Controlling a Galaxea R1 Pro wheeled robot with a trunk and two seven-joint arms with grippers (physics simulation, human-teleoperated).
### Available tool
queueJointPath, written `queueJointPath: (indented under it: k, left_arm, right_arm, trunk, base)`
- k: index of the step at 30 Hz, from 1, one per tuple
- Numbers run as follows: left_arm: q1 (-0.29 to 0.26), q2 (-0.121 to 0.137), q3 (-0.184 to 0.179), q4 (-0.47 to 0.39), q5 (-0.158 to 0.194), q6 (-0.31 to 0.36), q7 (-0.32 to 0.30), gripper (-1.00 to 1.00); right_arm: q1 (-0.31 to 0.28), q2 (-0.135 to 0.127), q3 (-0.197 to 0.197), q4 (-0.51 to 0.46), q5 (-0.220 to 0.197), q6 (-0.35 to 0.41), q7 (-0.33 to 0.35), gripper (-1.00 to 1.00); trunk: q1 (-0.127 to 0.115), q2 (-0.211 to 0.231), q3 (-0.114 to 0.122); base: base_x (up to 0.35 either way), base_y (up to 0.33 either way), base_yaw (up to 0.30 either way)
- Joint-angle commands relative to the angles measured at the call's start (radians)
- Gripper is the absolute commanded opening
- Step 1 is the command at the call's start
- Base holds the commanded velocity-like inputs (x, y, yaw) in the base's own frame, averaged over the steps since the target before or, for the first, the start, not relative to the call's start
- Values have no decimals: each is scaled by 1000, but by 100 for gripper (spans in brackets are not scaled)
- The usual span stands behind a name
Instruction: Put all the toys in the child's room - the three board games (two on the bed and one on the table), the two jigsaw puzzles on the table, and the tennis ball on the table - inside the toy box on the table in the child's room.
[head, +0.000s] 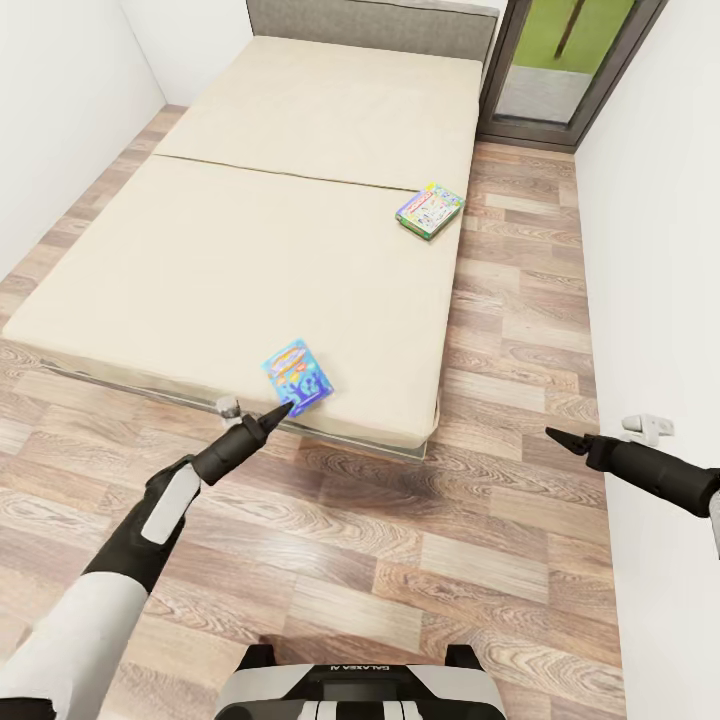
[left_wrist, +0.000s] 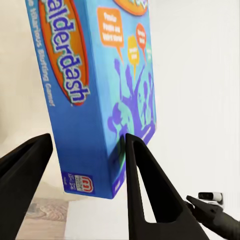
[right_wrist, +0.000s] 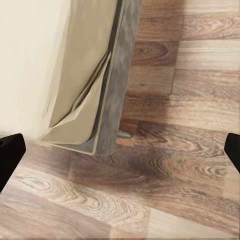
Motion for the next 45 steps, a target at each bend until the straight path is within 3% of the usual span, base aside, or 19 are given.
queueJointPath:
  k: [1,2,3,5,6,9,10,13,16,21,26,36,45]
  left_arm:
    - [33,-8,-4,-86,10,25,53,-100]
    - [66,-21,-6,-168,13,43,109,-100]
    - [66,-21,-6,-168,13,43,109,-100]
    - [132,-55,-11,-321,22,75,229,-100]
    - [132,-55,-11,-321,22,75,229,-100]
    - [224,-115,-33,-485,30,109,379,-100]
    - [224,-115,-33,-485,30,109,379,-100]
    - [293,-150,-59,-576,34,123,457,-100]
    - [339,-159,-68,-618,34,129,485,-100]
    - [423,-145,-74,-658,31,133,529,-100]
    - [470,-129,-65,-654,27,133,570,-100]
    - [500,-130,-50,-654,28,136,678,-100]
    - [506,-131,-45,-656,37,139,726,-100]
  right_arm:
    - [3,0,1,0,1,5,5,100]
    - [5,0,4,0,1,4,5,100]
    - [5,0,4,0,1,4,5,100]
    - [9,0,7,0,1,3,6,100]
    - [9,0,7,0,1,3,6,100]
    - [12,-3,9,0,2,0,7,100]
    - [12,-3,9,0,2,0,7,100]
    - [16,-6,10,1,4,-1,7,100]
    - [29,-8,10,1,7,-1,8,100]
    - [82,-14,9,0,11,-8,26,100]
    - [110,-15,9,0,12,-53,64,100]
    - [126,-13,9,0,13,-117,90,100]
    - [130,-9,12,0,14,-132,96,100]
  trunk:
    - [0,0,0]
    - [0,0,0]
    - [0,0,0]
    - [0,0,0]
    - [0,0,0]
    - [0,0,0]
    - [0,0,0]
    - [0,0,0]
    - [0,0,0]
    - [0,0,0]
    - [0,0,0]
    - [0,0,0]
    - [0,0,0]
  base:
    - [0,0,0]
    - [0,0,0]
    - [0,0,0]
    - [0,0,0]
    - [0,0,0]
    - [0,0,0]
    - [0,0,0]
    - [0,0,0]
    - [0,0,0]
    - [0,0,0]
    - [0,0,0]
    - [0,0,0]
    - [0,0,0]
